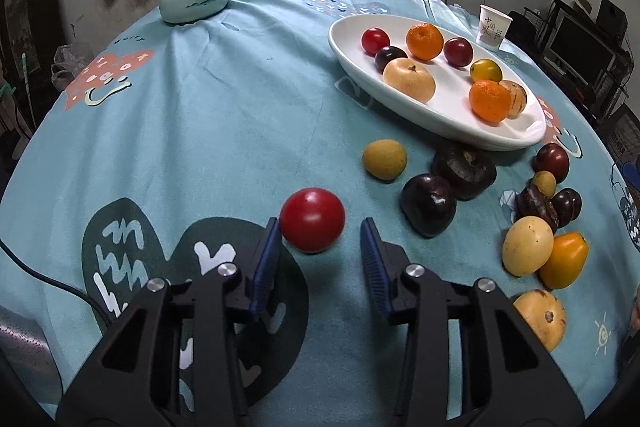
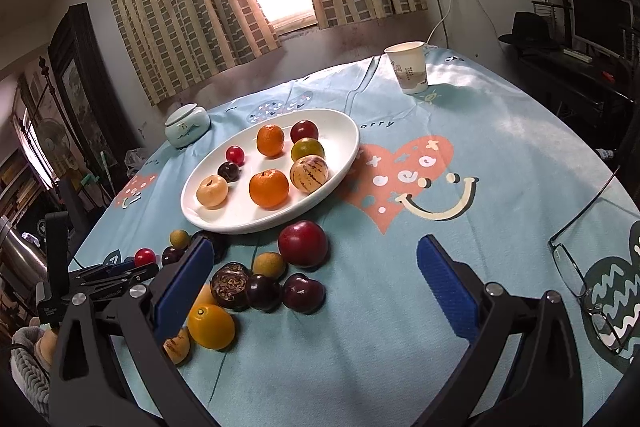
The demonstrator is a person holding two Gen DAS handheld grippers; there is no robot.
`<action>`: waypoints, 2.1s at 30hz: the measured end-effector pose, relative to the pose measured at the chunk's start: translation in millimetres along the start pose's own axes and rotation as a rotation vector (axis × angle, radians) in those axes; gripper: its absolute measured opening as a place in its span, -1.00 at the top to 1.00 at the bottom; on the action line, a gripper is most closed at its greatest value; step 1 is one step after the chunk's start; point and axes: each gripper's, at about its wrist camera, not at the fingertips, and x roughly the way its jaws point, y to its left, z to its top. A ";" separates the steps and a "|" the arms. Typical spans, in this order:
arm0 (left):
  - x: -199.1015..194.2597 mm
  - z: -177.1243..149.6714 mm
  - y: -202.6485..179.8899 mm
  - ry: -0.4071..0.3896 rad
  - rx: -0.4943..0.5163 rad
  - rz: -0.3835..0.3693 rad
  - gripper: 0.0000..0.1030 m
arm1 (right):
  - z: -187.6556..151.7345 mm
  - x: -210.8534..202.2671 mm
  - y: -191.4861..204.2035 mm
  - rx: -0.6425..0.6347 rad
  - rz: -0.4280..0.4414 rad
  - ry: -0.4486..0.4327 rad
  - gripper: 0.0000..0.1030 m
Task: Organize fruits
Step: 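Move the left tool to another round red fruit and grasp it, then grasp the dark red plum with the right tool while the left tool holds the red fruit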
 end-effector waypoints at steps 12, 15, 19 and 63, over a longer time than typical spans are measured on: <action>4.6 5.5 5.8 -0.001 -0.018 0.000 0.35 | -2.5 4.8 1.7 -0.017 0.003 0.022 -0.97; 5.0 6.3 6.7 -0.003 -0.022 -0.001 0.35 | -2.5 5.7 1.6 -0.018 0.002 0.029 -0.97; 6.4 8.9 8.8 -0.004 -0.029 -0.006 0.34 | -2.4 7.3 2.8 -0.022 0.001 0.038 -0.97; 0.7 2.0 8.1 -0.002 -0.026 0.006 0.38 | -19.5 58.8 9.9 -0.087 0.035 0.293 0.36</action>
